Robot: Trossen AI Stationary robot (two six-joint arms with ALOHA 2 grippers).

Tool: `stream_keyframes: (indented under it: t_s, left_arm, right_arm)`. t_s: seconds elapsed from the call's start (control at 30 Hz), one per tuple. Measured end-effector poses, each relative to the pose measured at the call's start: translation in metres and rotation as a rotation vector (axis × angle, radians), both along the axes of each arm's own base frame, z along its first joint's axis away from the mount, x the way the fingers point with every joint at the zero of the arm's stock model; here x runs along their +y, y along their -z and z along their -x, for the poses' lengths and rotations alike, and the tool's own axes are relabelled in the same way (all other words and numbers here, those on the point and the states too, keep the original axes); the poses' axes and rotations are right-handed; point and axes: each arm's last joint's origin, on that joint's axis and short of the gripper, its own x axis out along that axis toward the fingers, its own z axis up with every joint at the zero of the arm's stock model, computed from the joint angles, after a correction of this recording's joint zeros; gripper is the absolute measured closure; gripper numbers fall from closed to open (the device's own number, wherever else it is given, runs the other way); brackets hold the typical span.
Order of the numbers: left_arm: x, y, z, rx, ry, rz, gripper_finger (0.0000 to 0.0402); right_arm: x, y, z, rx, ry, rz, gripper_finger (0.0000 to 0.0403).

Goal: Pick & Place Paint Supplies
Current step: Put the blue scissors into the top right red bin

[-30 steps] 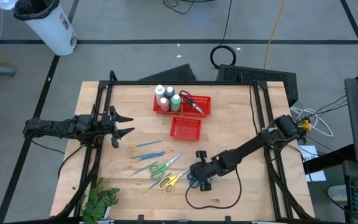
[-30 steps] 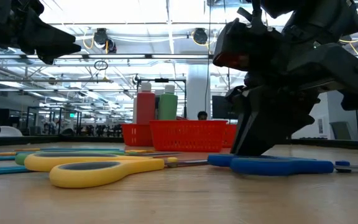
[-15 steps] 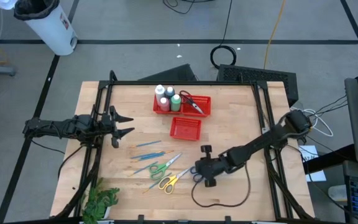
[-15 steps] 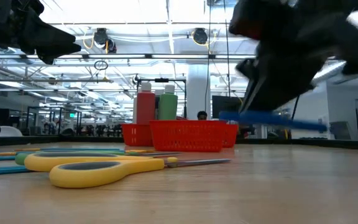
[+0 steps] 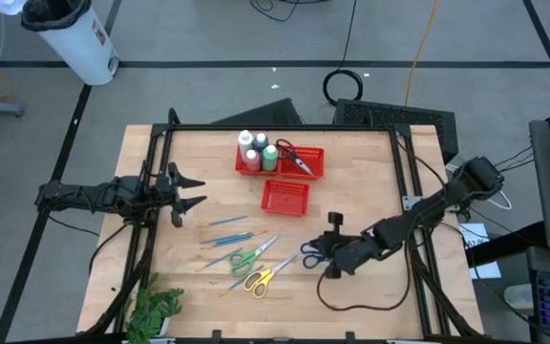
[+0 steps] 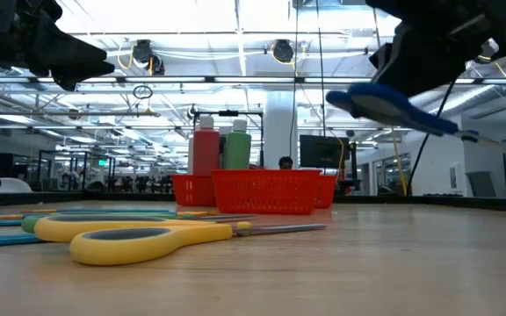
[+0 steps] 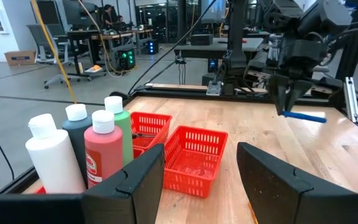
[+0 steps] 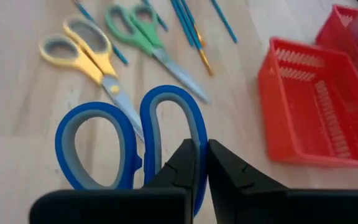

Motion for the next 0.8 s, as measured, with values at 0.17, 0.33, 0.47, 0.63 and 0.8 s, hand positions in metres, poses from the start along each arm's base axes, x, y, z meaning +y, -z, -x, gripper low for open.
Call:
stream_keyframes:
  t_s: [0.17, 0.33, 0.47, 0.63, 0.8]
  left_arm:
    - [0.000, 0.000, 0.000, 0.000, 0.000, 0.000, 0.0192]
    - [0.000, 0.000, 0.000, 0.000, 0.000, 0.000, 0.0192]
    - [0.000, 0.000, 0.000, -0.001, 0.000, 0.000, 0.0192]
    - [0.000, 0.000, 0.000, 0.000, 0.000, 0.000, 0.0192]
    - [0.000, 0.000, 0.000, 0.000, 0.000, 0.000, 0.0192]
  right_arm:
    - [-0.007, 0.004, 0.012, -0.074, -0.006, -0.042, 0.0392]
    - [-0.013, 0.010, 0.024, -0.122, -0.039, -0.078, 0.0393]
    - [-0.015, 0.010, 0.030, -0.192, -0.093, -0.130, 0.0393]
    - [-0.015, 0.007, 0.034, -0.315, -0.202, -0.196, 0.0393]
    - [-0.013, 0.003, 0.036, -0.435, -0.315, -0.242, 0.0393]
